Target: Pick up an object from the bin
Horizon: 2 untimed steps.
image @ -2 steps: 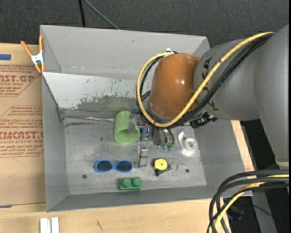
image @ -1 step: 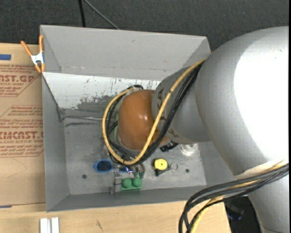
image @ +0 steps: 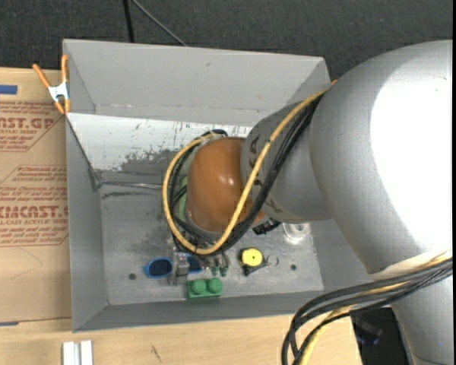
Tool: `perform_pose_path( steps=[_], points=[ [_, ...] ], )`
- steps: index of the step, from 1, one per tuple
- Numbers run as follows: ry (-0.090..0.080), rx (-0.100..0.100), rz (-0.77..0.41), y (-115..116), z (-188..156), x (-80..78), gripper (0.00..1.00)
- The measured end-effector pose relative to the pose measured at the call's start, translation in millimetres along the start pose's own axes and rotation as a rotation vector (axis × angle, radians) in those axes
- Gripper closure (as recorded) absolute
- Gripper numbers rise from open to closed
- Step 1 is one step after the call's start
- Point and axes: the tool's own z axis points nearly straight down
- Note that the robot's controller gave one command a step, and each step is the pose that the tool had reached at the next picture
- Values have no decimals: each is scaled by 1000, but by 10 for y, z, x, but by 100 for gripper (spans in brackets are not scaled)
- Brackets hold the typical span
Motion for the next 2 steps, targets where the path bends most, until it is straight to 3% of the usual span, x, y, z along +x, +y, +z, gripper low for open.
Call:
perform_pose_path(
  steps=[1, 2],
  points=[
    [-7, -1, -39, 198, -557, -173, 100],
    [-10, 0, -49, 97, -1794, -25, 100]
  ],
)
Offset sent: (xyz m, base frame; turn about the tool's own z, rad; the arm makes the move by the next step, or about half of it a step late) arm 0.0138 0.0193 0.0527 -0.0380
